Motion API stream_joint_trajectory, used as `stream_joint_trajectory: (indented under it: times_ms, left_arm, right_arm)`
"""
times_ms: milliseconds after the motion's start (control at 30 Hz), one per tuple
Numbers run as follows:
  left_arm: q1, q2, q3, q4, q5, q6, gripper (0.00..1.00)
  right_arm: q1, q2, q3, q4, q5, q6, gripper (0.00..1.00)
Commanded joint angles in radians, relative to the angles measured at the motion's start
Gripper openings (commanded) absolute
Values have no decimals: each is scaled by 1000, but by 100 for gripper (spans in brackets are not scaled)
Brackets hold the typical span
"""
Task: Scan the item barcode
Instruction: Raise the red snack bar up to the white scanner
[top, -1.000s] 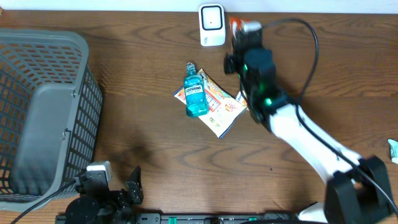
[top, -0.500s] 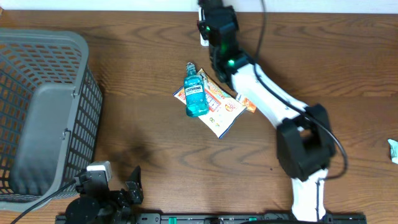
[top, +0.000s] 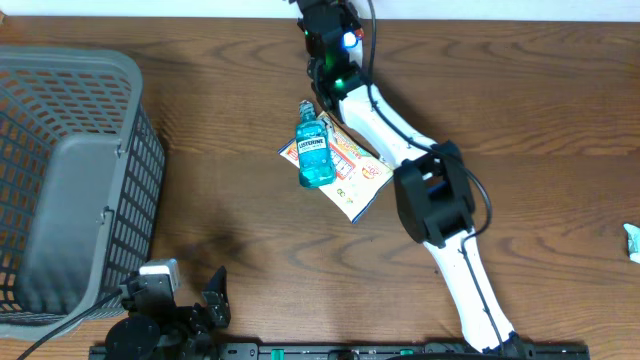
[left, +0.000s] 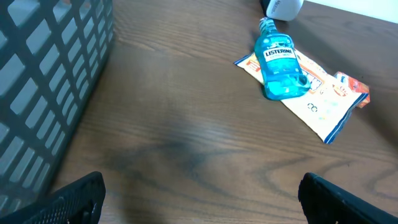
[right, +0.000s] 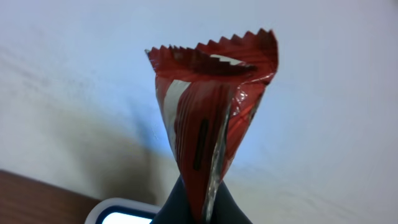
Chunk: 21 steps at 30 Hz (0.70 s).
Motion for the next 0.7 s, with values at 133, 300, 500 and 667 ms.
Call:
stream_joint_trajectory:
  times_ms: [133, 300, 500, 667]
  left_arm:
    - [-4, 0, 4, 0, 2, 16, 99]
    - [-4, 0, 4, 0, 2, 16, 99]
    - [-4, 0, 4, 0, 2, 16, 99]
    - [-4, 0, 4, 0, 2, 16, 99]
  right_arm:
    - [-2, 130, 88, 87, 21, -246, 1]
    - [-3, 141, 88, 105, 12, -268, 1]
    - [-3, 156, 88, 170, -20, -341, 1]
    - [-9, 160, 88, 259, -53, -346, 1]
